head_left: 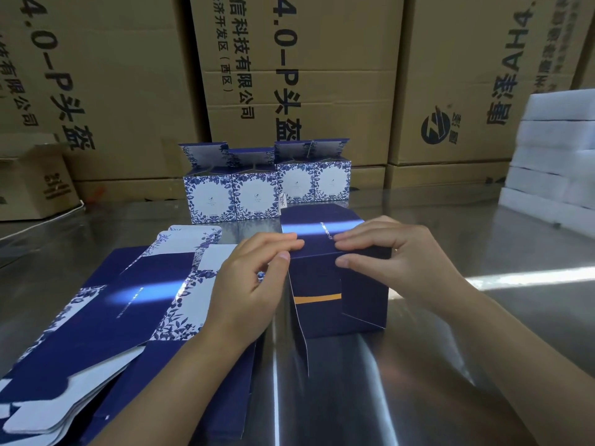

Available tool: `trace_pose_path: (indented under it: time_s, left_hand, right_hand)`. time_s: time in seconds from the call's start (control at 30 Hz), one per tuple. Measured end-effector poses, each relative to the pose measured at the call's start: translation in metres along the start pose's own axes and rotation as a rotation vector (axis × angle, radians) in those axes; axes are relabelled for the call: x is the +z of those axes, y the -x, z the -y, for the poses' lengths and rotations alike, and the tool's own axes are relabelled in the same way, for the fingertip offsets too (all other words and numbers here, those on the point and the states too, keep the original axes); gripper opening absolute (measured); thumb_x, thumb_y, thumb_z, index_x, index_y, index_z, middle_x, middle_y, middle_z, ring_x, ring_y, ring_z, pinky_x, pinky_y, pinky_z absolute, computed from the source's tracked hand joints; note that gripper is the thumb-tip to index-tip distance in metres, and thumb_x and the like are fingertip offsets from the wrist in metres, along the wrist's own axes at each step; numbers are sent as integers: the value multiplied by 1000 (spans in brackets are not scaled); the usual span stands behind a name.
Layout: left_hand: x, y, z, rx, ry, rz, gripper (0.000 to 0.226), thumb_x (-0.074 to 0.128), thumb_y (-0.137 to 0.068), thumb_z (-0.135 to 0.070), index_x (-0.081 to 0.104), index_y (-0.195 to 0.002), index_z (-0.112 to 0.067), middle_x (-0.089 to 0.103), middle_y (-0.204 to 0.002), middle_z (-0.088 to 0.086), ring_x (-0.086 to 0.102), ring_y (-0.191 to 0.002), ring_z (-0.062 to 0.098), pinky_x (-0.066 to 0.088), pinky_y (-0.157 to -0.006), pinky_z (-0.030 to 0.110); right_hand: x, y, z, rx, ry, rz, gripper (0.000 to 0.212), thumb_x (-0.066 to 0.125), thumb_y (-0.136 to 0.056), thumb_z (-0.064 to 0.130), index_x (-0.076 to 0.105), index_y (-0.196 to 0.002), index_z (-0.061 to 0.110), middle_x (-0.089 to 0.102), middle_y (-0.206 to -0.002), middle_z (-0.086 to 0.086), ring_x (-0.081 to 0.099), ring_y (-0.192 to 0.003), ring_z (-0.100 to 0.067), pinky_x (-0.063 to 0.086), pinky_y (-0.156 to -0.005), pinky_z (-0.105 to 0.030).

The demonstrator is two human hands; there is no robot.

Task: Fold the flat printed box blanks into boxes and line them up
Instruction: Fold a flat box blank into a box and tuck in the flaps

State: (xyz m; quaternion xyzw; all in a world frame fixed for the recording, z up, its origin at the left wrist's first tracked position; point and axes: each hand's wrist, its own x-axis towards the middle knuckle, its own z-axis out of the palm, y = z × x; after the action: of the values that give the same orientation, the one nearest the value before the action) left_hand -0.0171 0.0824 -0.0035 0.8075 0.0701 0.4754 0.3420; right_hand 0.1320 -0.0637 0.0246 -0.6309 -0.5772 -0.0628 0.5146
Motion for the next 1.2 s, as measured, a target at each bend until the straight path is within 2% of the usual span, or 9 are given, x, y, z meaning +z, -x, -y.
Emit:
trace_pose_path:
  time_s: [0.27, 0.5, 0.7, 0.8, 0.87, 1.03, 1.2]
  left_hand:
    - [1, 0, 0, -28, 4, 4, 29, 44, -87, -22, 66, -95, -38, 63, -109, -19, 56, -110, 1, 39, -92, 13]
    - [1, 0, 1, -27, -9, -15, 32, 37, -82, -41, 65, -96, -39, 63, -109, -23, 54, -111, -1, 36, -88, 7]
    - [0, 0, 0, -30, -43, -9, 30, 38, -83, -40, 65, -97, -40, 62, -110, -24, 54, -112, 0, 36, -91, 10]
    - [-1, 0, 0, -48, -50, -9, 27, 41, -86, -33, 65, -95, -41, 63, -110, -24, 54, -112, 1, 38, -90, 11]
    - [-2, -1, 0, -58, -51, -17, 27, 41, -87, -31, 65, -93, -42, 63, -108, -24, 55, -111, 1, 39, -88, 10]
    - [-3, -1, 0, -46, -37, -9, 34, 34, -82, -45, 65, -94, -42, 63, -110, -22, 55, -113, 3, 41, -91, 16]
    - [-1, -1, 1, -54, -34, 1, 28, 38, -86, -37, 65, -95, -41, 62, -110, -23, 54, -113, 2, 40, -87, 11]
  right_hand:
    - [7, 1, -2, -48, -1, -69, 20, 82, -69, 15, 75, -80, 30, 72, -84, 19, 63, -91, 1, 44, -84, -11]
    - [12, 1, -5, -103, 38, -91, 22, 81, -70, 18, 74, -84, 32, 71, -85, 22, 63, -92, 2, 43, -86, -11]
    - [4, 1, -3, -27, 20, -23, 24, 81, -70, 19, 74, -86, 36, 70, -93, 23, 62, -98, 2, 41, -87, -8]
    - [2, 1, -2, -11, 30, -28, 23, 81, -69, 21, 74, -86, 35, 70, -94, 24, 61, -100, 1, 41, -88, -8]
    - [1, 0, -2, 4, 34, -32, 23, 81, -68, 20, 75, -86, 34, 70, -93, 24, 60, -100, 3, 40, -87, -7]
    - [2, 0, -2, 34, 7, -52, 20, 82, -66, 17, 76, -82, 29, 73, -86, 19, 61, -97, 3, 41, -86, -8]
    - [2, 0, -3, 19, 5, -59, 16, 80, -67, 17, 77, -80, 26, 74, -83, 14, 62, -95, 1, 42, -85, -8]
